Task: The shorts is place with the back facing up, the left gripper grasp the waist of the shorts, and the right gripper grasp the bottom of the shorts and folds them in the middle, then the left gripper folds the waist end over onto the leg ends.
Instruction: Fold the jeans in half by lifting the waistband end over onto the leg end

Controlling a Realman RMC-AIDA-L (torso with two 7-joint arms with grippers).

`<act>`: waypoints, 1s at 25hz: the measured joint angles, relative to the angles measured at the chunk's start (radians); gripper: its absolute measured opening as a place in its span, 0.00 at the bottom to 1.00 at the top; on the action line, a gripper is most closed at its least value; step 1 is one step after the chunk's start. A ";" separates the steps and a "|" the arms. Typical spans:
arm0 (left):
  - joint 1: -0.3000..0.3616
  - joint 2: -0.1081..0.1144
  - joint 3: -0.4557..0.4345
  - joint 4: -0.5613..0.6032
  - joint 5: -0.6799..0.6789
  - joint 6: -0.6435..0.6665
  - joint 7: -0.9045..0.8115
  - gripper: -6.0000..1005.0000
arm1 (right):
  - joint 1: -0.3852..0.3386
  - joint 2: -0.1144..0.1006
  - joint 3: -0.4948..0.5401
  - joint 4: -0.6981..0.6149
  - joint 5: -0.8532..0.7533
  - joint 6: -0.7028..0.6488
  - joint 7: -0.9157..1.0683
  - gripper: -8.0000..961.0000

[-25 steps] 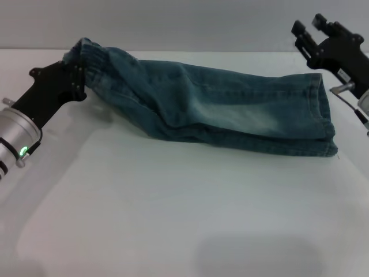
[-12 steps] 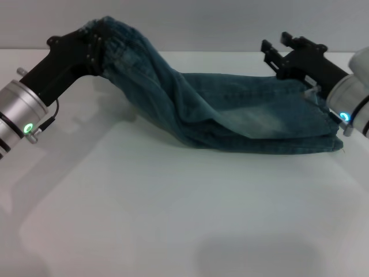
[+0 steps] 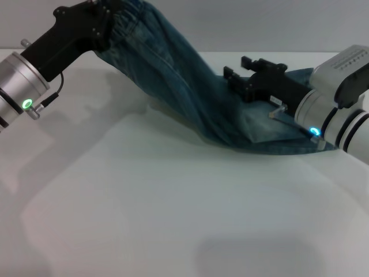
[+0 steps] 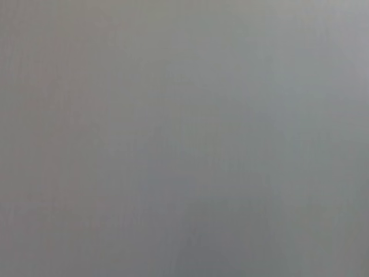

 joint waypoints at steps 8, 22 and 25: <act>-0.019 0.000 0.062 0.066 -0.003 -0.009 -0.039 0.03 | 0.026 0.002 -0.036 0.023 -0.027 -0.065 0.088 0.49; -0.042 0.001 0.095 0.108 0.000 -0.015 -0.077 0.03 | 0.105 0.002 -0.039 0.015 -0.249 -0.180 0.303 0.49; -0.042 0.001 0.097 0.110 0.000 -0.015 -0.077 0.03 | 0.133 0.002 -0.039 0.010 -0.291 -0.200 0.367 0.49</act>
